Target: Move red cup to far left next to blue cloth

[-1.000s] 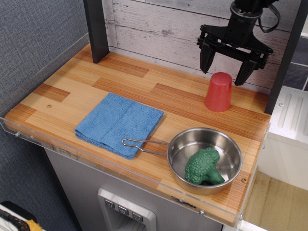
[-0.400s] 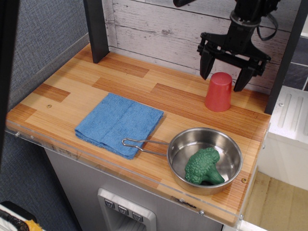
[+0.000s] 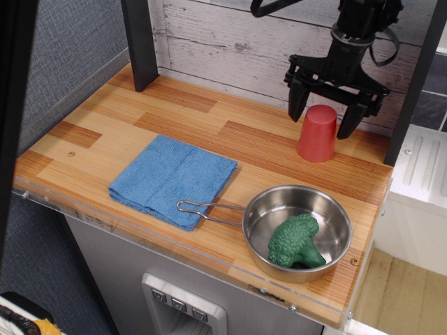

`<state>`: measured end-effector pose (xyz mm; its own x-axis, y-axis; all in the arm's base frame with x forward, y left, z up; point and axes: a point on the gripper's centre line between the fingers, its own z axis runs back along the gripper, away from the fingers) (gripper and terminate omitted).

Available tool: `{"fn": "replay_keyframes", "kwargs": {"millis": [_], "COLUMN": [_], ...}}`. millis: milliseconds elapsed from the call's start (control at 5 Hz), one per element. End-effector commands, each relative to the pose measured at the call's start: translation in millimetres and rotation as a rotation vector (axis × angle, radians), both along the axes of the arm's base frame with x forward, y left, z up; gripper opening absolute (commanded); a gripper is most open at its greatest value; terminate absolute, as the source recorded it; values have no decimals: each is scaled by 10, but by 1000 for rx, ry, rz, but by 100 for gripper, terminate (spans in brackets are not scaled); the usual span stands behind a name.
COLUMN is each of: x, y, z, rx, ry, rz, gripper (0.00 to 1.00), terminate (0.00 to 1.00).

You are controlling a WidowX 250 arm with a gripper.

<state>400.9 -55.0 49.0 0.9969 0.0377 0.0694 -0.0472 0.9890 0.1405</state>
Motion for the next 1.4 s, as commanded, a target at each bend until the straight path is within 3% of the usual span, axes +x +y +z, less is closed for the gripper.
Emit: {"fn": "replay_keyframes", "kwargs": {"millis": [0, 200, 600, 800, 1000, 1200], "x": [19, -16, -216, -422, -590, -747], "y": [28, 62, 299, 530, 895, 1211], "z": [136, 236, 652, 858, 803, 808], "rx": [-24, -59, -23, 0, -39, -37], "ry": [-39, -48, -108, -108, -96, -112], "rz": [-2, 2, 108, 236, 371, 469], "gripper": [0, 0, 0, 0, 0, 0], "terminate": [0, 0, 0, 0, 0, 0]}}
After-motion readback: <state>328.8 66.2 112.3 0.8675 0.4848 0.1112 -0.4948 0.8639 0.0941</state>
